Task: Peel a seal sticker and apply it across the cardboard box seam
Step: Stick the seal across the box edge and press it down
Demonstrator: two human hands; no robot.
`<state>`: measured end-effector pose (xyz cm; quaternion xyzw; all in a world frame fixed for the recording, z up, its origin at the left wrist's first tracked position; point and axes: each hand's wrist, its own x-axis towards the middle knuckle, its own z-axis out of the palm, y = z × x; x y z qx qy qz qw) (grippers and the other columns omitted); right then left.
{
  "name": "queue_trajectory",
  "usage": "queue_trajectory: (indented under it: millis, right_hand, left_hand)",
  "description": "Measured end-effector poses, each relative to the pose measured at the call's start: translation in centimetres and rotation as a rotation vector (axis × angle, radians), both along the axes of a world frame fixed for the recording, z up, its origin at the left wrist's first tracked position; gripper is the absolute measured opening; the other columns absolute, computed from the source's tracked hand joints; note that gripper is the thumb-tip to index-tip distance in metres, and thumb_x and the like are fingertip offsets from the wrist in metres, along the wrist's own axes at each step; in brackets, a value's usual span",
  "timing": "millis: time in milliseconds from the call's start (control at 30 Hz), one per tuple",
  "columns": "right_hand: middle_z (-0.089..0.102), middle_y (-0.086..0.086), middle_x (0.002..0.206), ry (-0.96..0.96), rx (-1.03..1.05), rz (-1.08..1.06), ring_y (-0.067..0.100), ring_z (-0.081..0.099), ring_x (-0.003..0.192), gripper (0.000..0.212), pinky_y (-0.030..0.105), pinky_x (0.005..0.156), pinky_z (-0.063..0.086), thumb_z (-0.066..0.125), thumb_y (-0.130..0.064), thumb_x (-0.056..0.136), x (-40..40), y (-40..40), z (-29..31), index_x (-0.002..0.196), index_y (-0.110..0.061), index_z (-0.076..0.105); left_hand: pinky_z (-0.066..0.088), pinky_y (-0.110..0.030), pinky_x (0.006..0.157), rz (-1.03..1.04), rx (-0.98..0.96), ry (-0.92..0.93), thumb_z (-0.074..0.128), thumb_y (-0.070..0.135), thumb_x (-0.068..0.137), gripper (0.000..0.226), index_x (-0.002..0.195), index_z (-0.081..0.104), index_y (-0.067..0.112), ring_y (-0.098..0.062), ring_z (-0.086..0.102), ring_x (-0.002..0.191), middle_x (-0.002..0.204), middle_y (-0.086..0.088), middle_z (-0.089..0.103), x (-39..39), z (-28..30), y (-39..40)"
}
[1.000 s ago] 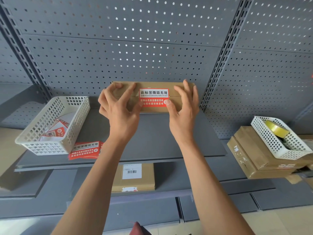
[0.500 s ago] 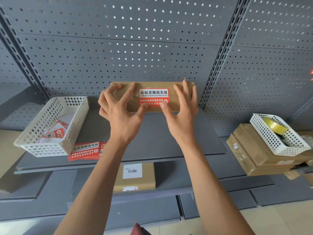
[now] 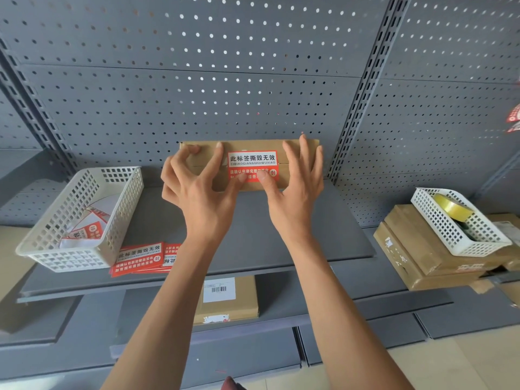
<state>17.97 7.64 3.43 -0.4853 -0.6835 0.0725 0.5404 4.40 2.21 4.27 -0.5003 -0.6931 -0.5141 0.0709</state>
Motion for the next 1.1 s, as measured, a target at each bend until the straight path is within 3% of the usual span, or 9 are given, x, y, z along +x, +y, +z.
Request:
queue_trajectory:
  millis: [367,500,633,700,800,933,1100]
  right_hand:
    - [0.031,0.000,0.163,0.094,0.006,0.126,0.025,0.011,0.155,0.045,0.031,0.119,0.009,0.060,-0.025,0.097,1.2,0.6,-0.3,0.141,-0.020,0.055]
    - [0.038,0.000,0.160,0.163,0.022,0.154,0.023,0.016,0.154,0.042,0.048,0.123,0.019,0.053,-0.005,0.096,1.6,0.9,-0.3,0.136,-0.015,0.061]
    - [0.045,-0.006,0.155,0.201,0.012,0.055,0.021,0.022,0.152,0.032,0.043,0.120,0.022,0.058,-0.028,0.096,0.7,0.4,0.5,0.126,-0.019,0.065]
    - [0.042,-0.008,0.155,0.152,-0.018,-0.025,0.023,0.021,0.151,0.038,0.039,0.113,0.020,0.064,-0.041,0.093,-0.4,-0.1,0.9,0.126,-0.023,0.062]
    - [0.036,-0.008,0.157,0.066,-0.046,-0.105,0.024,0.016,0.153,0.054,0.044,0.108,0.020,0.065,-0.057,0.087,-1.7,-0.5,1.1,0.130,-0.027,0.056]
    - [0.035,-0.008,0.157,0.068,-0.050,-0.140,0.024,0.016,0.153,0.056,0.049,0.107,0.023,0.065,-0.060,0.086,-2.0,-0.1,1.2,0.130,-0.028,0.054]
    - [0.038,-0.010,0.156,0.090,-0.019,-0.131,0.022,0.019,0.151,0.044,0.051,0.108,0.025,0.063,-0.053,0.092,-1.6,0.2,0.8,0.129,-0.029,0.057]
  left_hand:
    - [0.025,-0.046,0.105,-0.038,-0.013,0.087,0.067,0.046,0.091,0.048,0.138,0.057,0.043,-0.033,0.026,0.135,0.143,0.001,0.039,-1.4,-0.3,-0.2]
    - [0.019,-0.038,0.101,-0.045,-0.017,0.131,0.063,0.043,0.091,0.045,0.136,0.060,0.042,-0.035,0.029,0.134,0.143,0.001,0.041,-1.9,0.0,-0.4]
    - [0.025,-0.035,0.098,0.021,0.028,0.023,0.066,0.058,0.087,0.035,0.116,0.071,0.038,-0.030,0.036,0.128,0.130,0.004,0.048,-0.9,1.0,-0.1]
    - [0.028,-0.038,0.097,0.078,0.023,-0.051,0.068,0.064,0.083,0.035,0.102,0.072,0.034,-0.029,0.037,0.126,0.123,0.003,0.049,-0.1,1.7,0.4]
    - [0.030,-0.044,0.097,0.129,-0.001,-0.064,0.071,0.068,0.076,0.042,0.098,0.068,0.032,-0.031,0.037,0.126,0.121,-0.001,0.048,0.7,2.2,1.0]
    - [0.031,-0.047,0.098,0.120,0.005,-0.020,0.075,0.068,0.072,0.046,0.099,0.066,0.031,-0.032,0.037,0.126,0.122,-0.001,0.047,0.5,1.8,1.1]
    - [0.032,-0.048,0.097,0.111,0.022,-0.011,0.071,0.062,0.082,0.037,0.101,0.067,0.031,-0.030,0.036,0.127,0.123,0.000,0.047,0.3,1.5,1.1]
